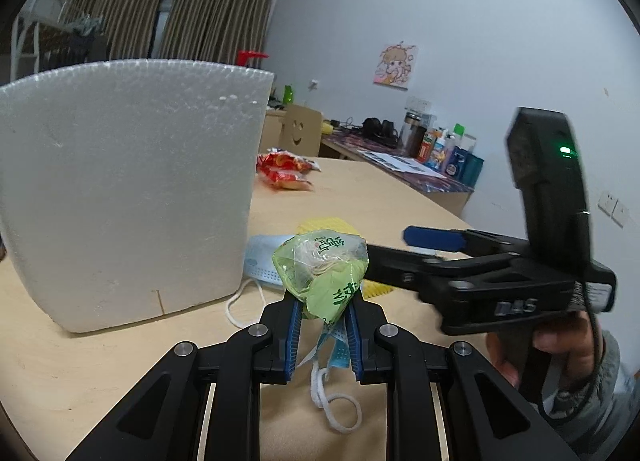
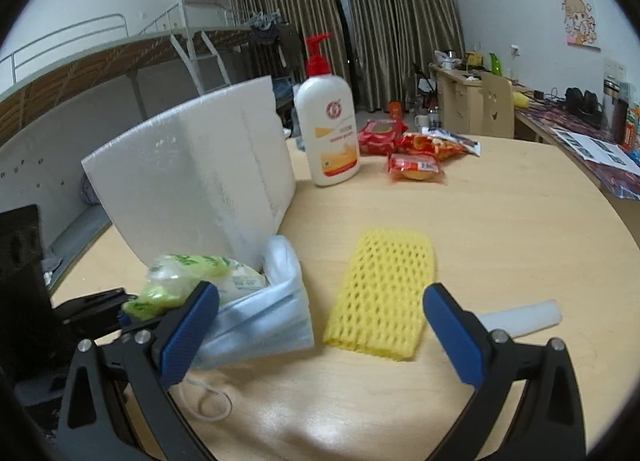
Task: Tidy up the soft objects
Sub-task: 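Lift the bag with the left gripper while the right gripper approaches the blue mask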
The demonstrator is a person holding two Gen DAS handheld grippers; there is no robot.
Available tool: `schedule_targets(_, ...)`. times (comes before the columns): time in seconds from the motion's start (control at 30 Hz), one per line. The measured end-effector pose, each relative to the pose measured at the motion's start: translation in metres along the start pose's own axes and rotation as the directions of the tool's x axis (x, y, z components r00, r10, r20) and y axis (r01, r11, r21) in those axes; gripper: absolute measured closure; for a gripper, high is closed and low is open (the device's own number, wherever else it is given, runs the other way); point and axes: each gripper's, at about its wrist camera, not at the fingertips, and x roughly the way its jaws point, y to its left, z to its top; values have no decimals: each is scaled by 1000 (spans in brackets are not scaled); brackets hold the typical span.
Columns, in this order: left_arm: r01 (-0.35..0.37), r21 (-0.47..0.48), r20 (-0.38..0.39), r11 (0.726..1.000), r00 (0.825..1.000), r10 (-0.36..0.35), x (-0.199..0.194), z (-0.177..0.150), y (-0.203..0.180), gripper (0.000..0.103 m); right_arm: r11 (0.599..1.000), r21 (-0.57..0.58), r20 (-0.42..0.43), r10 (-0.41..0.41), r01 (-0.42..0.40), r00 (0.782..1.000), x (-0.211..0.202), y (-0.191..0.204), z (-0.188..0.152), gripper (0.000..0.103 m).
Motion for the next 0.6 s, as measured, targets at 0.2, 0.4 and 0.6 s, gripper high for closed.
schedule_targets(0.2, -5, 24, -31, 1000, 1000, 6, 2, 0, 1, 81, 998, 26, -52, 49, -48, 997, 14, 2, -1, 24)
schedule_targets(0.4, -6, 36, -35, 999, 999, 8, 2, -1, 4, 81, 998, 19, -108, 67, -65, 992, 27, 12, -5, 50)
schedule_targets(0.6, -7, 42, -45, 999, 999, 9, 8, 0, 2, 81, 996, 32, -131, 82, -78, 988, 29, 14, -8, 50)
